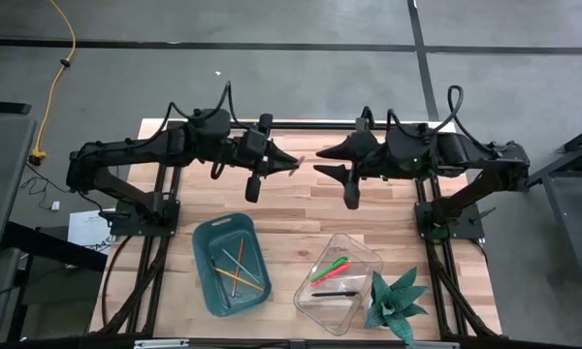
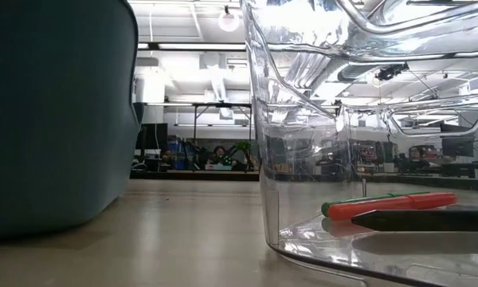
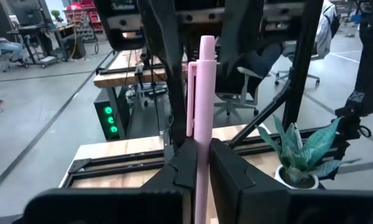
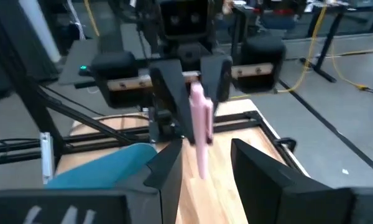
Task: Sort pens & pencils
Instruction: Put the pink pen into the transparent bin
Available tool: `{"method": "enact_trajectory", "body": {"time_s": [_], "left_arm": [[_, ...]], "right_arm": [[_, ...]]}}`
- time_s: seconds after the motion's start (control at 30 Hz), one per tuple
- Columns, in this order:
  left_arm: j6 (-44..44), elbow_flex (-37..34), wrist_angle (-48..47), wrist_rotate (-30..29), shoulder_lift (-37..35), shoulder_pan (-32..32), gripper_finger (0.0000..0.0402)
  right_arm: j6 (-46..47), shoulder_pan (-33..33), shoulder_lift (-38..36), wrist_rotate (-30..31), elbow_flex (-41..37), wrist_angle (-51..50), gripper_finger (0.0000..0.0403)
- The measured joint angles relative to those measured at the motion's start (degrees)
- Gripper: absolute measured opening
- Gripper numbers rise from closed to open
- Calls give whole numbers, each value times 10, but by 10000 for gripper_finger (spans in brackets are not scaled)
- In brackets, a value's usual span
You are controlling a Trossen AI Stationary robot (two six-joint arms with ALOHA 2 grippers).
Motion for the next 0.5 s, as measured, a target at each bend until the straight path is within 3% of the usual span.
{"method": "enact_trajectory", "body": {"time_s": [0.5], "left_arm": [[-15, 0, 38, 5, 5, -4, 16]], "right_arm": [[-6, -4, 3, -42, 0, 37, 129]]}}
